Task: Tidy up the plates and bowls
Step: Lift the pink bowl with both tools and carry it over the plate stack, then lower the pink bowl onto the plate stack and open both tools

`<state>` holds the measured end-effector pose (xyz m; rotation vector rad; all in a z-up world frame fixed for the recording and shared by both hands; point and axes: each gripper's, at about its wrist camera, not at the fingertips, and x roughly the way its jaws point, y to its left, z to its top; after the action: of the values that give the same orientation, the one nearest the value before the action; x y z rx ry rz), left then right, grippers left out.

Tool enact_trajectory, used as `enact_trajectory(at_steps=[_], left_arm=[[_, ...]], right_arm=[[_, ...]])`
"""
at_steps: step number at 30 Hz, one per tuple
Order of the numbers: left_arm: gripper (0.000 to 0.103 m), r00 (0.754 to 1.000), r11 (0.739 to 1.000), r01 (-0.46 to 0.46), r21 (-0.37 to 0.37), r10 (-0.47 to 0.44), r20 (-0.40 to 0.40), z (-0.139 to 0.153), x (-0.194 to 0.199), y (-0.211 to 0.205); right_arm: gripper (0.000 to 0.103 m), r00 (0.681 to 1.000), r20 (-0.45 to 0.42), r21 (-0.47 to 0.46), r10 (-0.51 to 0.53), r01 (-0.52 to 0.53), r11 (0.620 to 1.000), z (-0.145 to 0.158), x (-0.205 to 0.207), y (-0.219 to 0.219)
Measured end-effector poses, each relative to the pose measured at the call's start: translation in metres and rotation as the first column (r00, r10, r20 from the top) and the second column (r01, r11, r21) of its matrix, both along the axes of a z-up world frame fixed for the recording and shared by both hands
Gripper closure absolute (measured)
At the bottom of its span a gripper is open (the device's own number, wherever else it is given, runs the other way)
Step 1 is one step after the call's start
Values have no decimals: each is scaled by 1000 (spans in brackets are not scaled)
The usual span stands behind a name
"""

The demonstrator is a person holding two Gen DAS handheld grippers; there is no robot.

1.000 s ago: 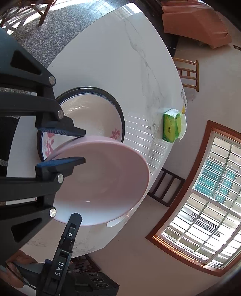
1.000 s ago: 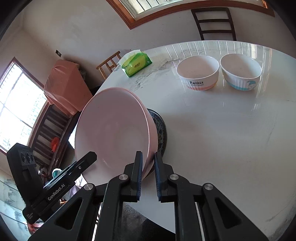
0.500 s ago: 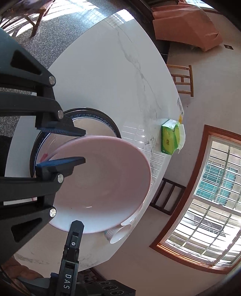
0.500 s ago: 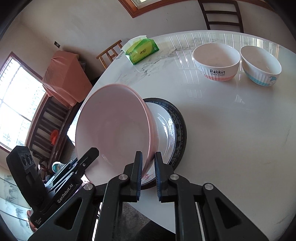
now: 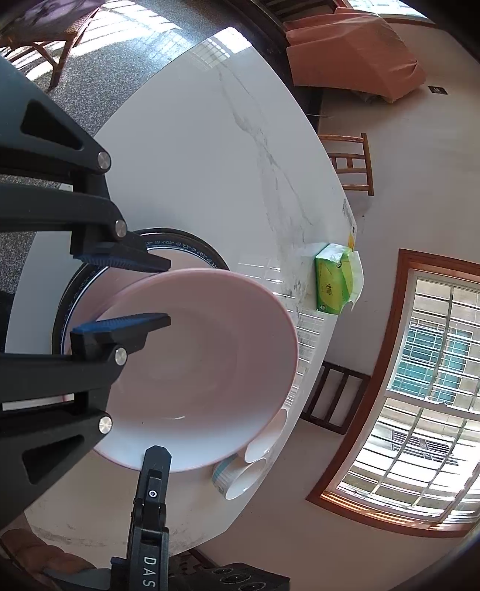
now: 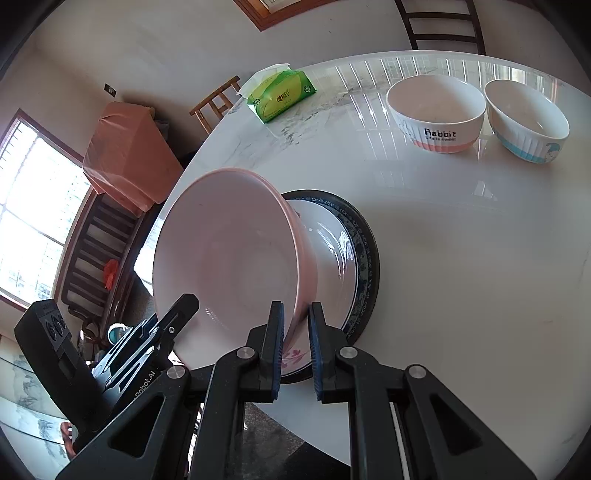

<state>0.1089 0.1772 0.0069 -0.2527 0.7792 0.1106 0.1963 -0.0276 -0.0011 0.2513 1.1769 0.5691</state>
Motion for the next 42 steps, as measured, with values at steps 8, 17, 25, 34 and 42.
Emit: enact_trajectory(at_steps=[8, 17, 25, 34, 42], left_arm=[[80, 1000, 999, -1, 36, 0, 14, 1, 3, -1], [79, 1000, 998, 2, 60, -4, 21, -1, 4, -2], [77, 999, 996, 3, 94, -7, 34, -1, 5, -5], [75, 999, 993, -1, 114, -4, 44, 0, 5, -4], [74, 998, 992, 4, 128, -11, 56, 1, 5, -7]], right_arm=[[90, 1000, -16, 15, -6, 6, 1000, -4, 5, 1], [90, 1000, -16, 25, -12, 12, 1000, -4, 5, 1], [90, 1000, -1, 23, -16, 16, 1000, -3, 5, 2], [90, 1000, 15, 19, -18, 18, 1000, 0, 7, 5], [90, 998, 56, -5, -19, 19, 1000, 3, 4, 6]])
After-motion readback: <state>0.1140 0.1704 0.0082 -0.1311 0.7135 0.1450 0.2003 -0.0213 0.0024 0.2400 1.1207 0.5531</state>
